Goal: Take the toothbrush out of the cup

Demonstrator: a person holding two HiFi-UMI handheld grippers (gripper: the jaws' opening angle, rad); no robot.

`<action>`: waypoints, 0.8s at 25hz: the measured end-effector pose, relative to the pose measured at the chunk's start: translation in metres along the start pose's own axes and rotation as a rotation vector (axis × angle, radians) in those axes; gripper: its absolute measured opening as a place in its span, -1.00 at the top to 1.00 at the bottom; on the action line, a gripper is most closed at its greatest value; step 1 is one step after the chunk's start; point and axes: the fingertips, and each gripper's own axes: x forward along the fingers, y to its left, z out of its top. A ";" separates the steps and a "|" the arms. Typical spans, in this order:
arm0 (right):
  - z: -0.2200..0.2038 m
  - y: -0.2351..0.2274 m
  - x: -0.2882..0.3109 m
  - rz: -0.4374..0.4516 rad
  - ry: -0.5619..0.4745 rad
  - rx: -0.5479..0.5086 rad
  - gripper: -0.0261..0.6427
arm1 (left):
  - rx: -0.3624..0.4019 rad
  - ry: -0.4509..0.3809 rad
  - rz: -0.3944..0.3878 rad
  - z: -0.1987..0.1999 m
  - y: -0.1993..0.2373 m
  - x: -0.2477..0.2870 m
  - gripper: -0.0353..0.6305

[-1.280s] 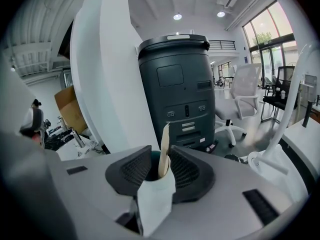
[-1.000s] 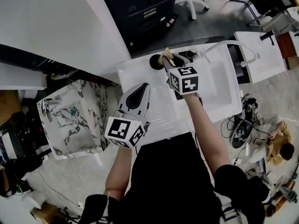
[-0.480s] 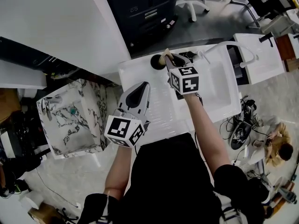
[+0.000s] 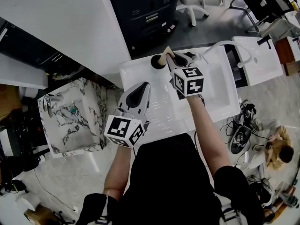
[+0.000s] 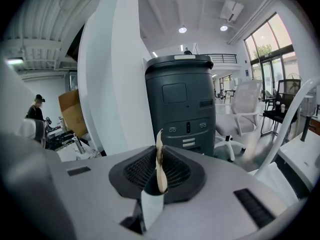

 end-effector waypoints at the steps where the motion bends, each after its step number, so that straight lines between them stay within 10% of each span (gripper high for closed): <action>1: 0.004 0.001 -0.004 0.001 -0.013 -0.003 0.75 | 0.005 -0.005 0.001 0.001 -0.002 -0.002 0.84; 20: 0.055 0.011 -0.118 0.100 -0.221 -0.016 0.76 | 0.074 -0.047 0.047 0.009 -0.068 -0.024 0.84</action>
